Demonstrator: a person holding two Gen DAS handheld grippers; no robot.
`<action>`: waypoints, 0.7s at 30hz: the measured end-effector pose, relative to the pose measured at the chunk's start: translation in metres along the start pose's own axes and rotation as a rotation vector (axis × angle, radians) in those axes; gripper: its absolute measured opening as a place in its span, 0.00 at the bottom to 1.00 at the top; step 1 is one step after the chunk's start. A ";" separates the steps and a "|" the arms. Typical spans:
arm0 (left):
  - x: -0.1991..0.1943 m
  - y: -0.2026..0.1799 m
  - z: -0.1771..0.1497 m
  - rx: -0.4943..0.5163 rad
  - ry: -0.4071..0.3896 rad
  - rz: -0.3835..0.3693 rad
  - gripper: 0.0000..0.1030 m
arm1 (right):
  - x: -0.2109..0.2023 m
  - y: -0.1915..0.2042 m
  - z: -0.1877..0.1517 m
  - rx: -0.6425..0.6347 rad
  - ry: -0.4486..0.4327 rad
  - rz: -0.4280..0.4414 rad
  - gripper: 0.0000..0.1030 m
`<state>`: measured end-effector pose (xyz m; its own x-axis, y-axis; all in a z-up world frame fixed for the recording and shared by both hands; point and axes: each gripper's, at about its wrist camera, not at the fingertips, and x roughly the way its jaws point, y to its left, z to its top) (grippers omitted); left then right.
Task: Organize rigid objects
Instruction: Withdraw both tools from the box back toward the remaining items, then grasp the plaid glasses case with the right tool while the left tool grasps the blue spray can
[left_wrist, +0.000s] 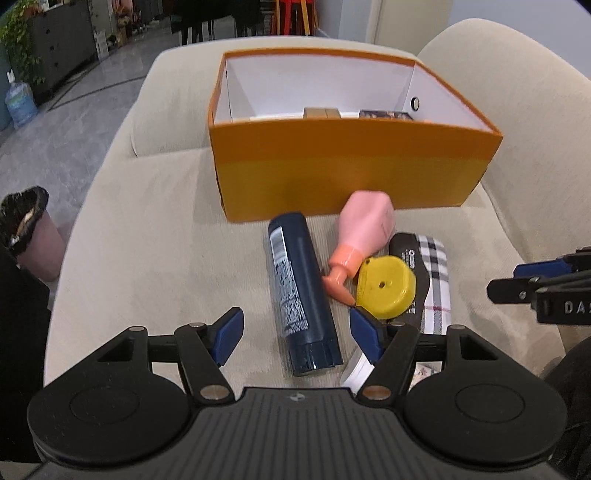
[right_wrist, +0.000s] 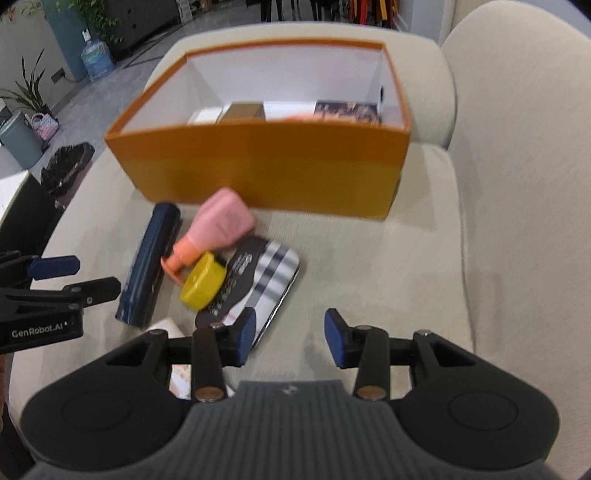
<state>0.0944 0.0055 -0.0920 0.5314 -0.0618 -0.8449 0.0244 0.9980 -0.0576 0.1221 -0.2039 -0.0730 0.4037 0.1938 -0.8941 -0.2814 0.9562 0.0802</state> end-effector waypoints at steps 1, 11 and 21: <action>0.003 0.000 0.000 -0.003 0.005 -0.004 0.76 | 0.005 0.001 -0.001 -0.002 0.010 0.000 0.40; 0.044 -0.001 -0.003 -0.015 0.055 -0.010 0.76 | 0.037 0.007 0.001 0.002 0.053 -0.009 0.40; 0.066 0.002 0.003 0.001 0.070 0.006 0.76 | 0.061 0.019 0.002 0.022 0.067 0.011 0.48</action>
<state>0.1319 0.0038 -0.1467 0.4709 -0.0564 -0.8804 0.0224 0.9984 -0.0520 0.1429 -0.1733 -0.1248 0.3412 0.1903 -0.9205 -0.2661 0.9588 0.0995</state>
